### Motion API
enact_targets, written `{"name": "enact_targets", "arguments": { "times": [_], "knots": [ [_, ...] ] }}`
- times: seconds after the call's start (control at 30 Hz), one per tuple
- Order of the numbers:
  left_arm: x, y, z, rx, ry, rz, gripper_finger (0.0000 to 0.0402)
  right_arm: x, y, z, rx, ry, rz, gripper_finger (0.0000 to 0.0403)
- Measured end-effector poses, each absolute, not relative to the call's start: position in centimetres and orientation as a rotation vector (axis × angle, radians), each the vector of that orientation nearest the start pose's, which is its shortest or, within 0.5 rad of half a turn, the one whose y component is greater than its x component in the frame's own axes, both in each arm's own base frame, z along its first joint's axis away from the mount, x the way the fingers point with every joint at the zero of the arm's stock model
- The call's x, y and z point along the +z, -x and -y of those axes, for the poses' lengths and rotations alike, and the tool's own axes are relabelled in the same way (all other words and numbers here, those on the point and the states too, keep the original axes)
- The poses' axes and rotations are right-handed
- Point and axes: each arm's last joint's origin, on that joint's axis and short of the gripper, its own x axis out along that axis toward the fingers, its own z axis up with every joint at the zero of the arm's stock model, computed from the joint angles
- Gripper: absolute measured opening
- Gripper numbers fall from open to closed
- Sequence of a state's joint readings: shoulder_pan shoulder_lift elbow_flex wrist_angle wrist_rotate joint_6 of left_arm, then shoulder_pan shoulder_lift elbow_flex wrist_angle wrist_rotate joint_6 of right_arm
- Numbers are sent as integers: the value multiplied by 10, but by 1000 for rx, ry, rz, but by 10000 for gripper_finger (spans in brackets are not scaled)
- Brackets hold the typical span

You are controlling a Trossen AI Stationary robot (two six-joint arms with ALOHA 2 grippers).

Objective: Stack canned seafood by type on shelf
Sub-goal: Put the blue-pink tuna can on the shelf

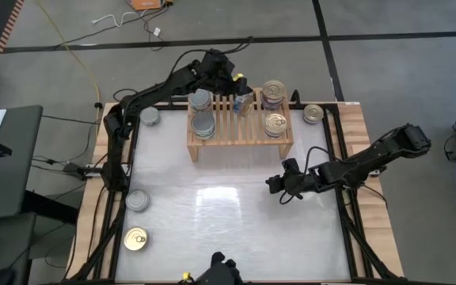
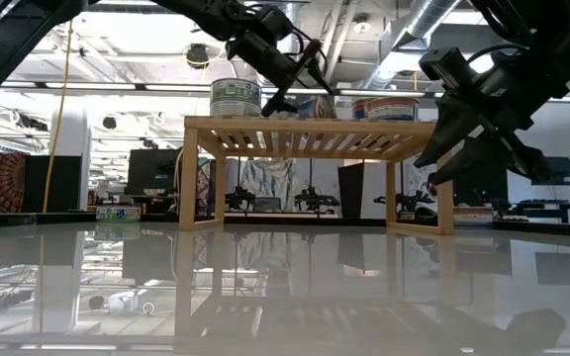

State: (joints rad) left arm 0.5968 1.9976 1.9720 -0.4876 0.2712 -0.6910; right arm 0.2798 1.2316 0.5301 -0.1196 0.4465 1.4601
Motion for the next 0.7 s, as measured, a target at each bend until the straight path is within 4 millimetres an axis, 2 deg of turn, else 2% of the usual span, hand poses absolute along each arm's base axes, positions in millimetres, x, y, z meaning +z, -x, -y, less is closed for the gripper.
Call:
{"name": "enact_targets", "arguments": {
  "times": [0.4, 0.57, 0.7],
  "knots": [
    [359, -381, -258, 495, 816, -274, 290, 171, -216, -51, -655, -1092, -495, 134],
    [376, -377, -259, 462, 776, -235, 290, 171, -216, -51, -654, -1089, -496, 134],
    [395, -380, -250, 353, 700, -214, 290, 171, -216, -51, -657, -1082, -502, 134]
  ]
}}
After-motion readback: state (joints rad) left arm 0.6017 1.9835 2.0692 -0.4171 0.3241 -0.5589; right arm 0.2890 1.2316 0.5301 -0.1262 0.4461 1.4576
